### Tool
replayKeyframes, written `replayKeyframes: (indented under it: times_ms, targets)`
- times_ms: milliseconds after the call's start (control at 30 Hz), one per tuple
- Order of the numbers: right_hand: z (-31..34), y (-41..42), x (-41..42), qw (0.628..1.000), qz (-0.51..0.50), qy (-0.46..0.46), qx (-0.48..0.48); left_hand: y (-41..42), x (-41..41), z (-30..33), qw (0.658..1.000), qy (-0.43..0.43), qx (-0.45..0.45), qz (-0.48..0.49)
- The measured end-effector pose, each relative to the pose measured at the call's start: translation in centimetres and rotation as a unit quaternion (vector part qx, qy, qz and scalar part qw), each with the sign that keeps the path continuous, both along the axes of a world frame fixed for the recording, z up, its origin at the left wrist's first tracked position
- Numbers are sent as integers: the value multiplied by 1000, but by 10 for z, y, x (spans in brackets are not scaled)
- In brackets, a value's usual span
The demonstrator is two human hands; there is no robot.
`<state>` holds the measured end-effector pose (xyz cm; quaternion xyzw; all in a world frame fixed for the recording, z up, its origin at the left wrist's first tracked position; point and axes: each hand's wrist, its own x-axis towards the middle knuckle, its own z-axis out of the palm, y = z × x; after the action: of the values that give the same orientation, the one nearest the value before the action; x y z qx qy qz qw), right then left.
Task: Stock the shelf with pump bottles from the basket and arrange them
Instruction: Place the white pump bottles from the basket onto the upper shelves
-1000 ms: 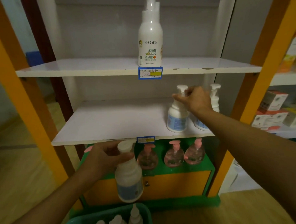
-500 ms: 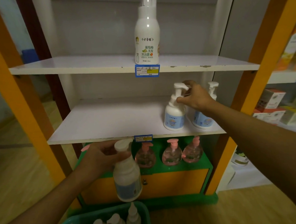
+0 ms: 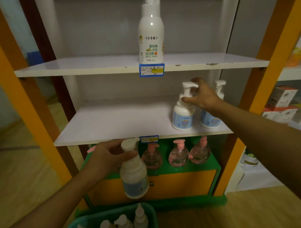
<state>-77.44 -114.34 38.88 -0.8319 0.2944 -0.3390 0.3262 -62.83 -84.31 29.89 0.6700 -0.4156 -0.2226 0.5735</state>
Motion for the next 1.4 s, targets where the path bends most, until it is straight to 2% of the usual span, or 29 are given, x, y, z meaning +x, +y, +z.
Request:
replayKeyframes:
  times_ms: [167,300,433,500,567,700,833,933,1000,1100,1267,1400]
  targets:
    - [15,15,-18,994,-22,21,-100,1,-1,12,1000,-6,-16,6]
    - [23,39,-36,990,-18,-26,-137,-5,2,30,999,-2,-50,13]
    - [17,70,-42,987,-16,-35,-158,-9,4,53,997,-19,-69,26]
    - [11,86,-39,990,10,-39,-139,-10,4,63,997,-29,-64,12]
    - [5,106,-30,993,82,-15,-83,-11,3,71,997,-38,-61,-5]
    - [-6,143,-2,970,235,63,-3,-12,0,84,996,-54,-63,-38]
    - [-9,153,20,962,265,5,63,-15,-1,92,993,-84,-60,-61]
    - [-13,157,25,958,272,-1,86,-12,0,93,992,-76,-55,-80]
    - [-16,159,26,961,269,-1,70,-11,2,92,991,-106,-42,-74]
    - [-17,154,30,973,225,-3,51,-7,12,90,988,-151,-29,-13]
    - [-8,128,47,993,95,-45,54,16,31,77,994,-105,-28,-21]
    - [-2,107,63,996,38,-63,45,20,39,59,997,-72,-11,-13]
